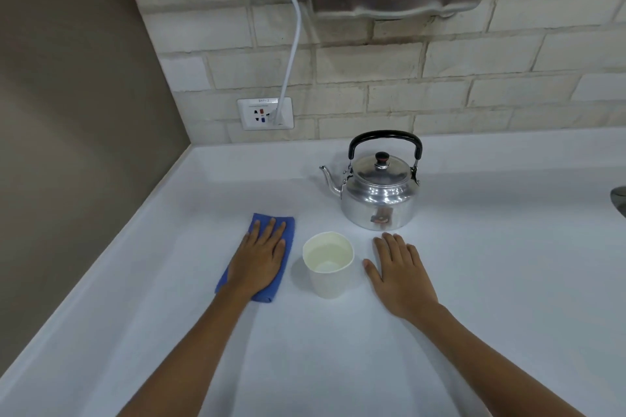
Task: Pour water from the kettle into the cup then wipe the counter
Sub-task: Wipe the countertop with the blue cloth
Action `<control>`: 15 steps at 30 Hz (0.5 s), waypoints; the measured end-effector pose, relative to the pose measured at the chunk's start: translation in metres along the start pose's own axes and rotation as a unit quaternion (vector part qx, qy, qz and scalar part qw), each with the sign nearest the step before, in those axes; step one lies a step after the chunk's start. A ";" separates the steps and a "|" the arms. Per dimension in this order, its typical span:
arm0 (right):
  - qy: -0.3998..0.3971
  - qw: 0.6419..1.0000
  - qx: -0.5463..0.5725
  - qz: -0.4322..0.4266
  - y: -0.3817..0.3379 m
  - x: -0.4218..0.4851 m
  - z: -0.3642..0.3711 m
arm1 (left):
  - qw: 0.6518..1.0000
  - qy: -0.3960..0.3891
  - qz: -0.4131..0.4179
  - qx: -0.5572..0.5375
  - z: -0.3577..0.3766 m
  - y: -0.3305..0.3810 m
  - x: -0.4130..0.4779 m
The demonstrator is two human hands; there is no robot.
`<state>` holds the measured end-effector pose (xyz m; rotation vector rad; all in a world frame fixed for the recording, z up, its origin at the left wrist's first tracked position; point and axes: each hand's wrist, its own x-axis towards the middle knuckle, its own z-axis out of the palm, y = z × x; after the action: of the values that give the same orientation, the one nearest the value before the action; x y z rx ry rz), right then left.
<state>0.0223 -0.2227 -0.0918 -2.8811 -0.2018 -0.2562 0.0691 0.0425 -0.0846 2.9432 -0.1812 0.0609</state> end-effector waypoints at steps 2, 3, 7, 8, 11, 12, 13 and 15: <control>0.000 1.000 -0.014 -0.001 0.001 0.000 0.000 | 1.000 0.007 0.008 -0.010 0.007 0.005 -0.031; -0.003 1.000 -0.019 0.000 0.001 0.000 0.001 | 0.999 0.014 0.026 -0.018 0.010 0.004 -0.050; -0.012 1.000 -0.025 0.004 0.001 0.001 0.001 | 0.996 -0.003 0.078 -0.043 0.006 -0.021 -0.104; -0.013 1.000 -0.025 0.005 0.001 0.001 0.001 | 0.996 -0.006 0.074 -0.041 0.002 -0.030 -0.105; -0.013 1.000 -0.028 0.006 0.000 0.000 0.001 | 1.000 -0.003 0.005 -0.024 -0.009 -0.036 -0.093; -0.014 1.000 -0.026 0.007 0.000 0.000 0.001 | 1.000 0.002 -0.019 -0.009 -0.010 -0.029 -0.090; -0.018 1.000 -0.023 0.008 -0.001 0.000 0.000 | 0.999 0.005 -0.041 0.008 -0.010 -0.019 -0.090; -0.022 0.999 -0.021 0.011 -0.001 0.001 0.000 | 0.998 0.017 -0.062 0.018 -0.003 0.006 -0.100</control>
<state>0.0233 -0.2218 -0.0913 -2.9307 -0.1738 -0.1960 -0.0306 0.0494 -0.0854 2.9793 0.0088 0.0980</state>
